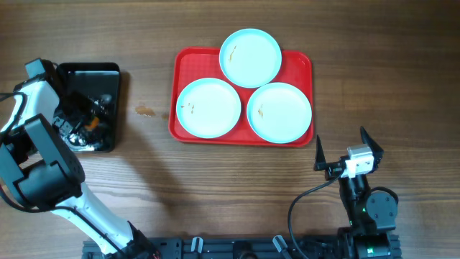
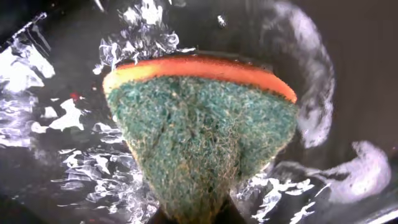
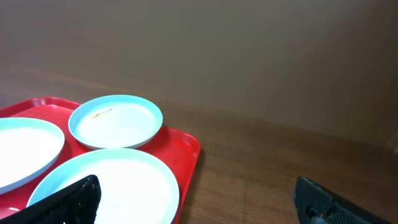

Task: Clean dirty plates on tray and stack at the side
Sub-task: 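Rub the sponge in the soapy water in the black tray with left gripper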

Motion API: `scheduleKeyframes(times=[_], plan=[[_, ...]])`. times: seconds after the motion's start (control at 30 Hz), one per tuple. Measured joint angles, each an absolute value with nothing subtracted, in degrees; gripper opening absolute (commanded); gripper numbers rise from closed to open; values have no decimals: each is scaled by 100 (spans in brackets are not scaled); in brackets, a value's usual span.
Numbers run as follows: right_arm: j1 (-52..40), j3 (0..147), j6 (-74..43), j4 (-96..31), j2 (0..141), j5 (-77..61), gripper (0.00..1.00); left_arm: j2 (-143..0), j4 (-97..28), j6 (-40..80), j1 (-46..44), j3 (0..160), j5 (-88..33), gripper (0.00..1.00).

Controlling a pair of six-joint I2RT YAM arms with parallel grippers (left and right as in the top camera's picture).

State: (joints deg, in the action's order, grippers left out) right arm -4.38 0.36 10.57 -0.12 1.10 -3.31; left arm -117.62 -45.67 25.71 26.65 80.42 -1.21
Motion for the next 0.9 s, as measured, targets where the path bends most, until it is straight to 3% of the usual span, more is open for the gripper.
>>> scheduleKeyframes(times=[0.03, 0.4, 0.47, 0.5, 0.53, 0.63, 0.67, 0.9], plan=[[-438, 36, 1059, -12, 110, -331, 100, -11762, -4567, 2571, 2665, 8042, -137, 100], [-438, 36, 1057, -12, 110, -333, 100, -11747, -4372, 2589, 2665, 8042, -137, 98], [-438, 36, 1057, -12, 110, -331, 100, -11747, -4335, 2596, 2665, 8044, -134, 84], [-438, 36, 1057, -12, 110, -333, 100, -11747, -4316, 2609, 2665, 8044, -130, 70], [-438, 36, 1057, -12, 110, -331, 100, -11747, -4305, 2574, 2665, 8042, -117, 51], [-438, 36, 1057, -12, 110, -331, 100, -11747, -4265, 2602, 2665, 8042, -108, 11], [-438, 36, 1057, -12, 110, -333, 100, -11747, -4263, 2602, 2665, 8042, -91, 4], [-438, 36, 1057, -12, 110, -331, 100, -11747, -4259, 2585, 2665, 8042, -71, 4]])
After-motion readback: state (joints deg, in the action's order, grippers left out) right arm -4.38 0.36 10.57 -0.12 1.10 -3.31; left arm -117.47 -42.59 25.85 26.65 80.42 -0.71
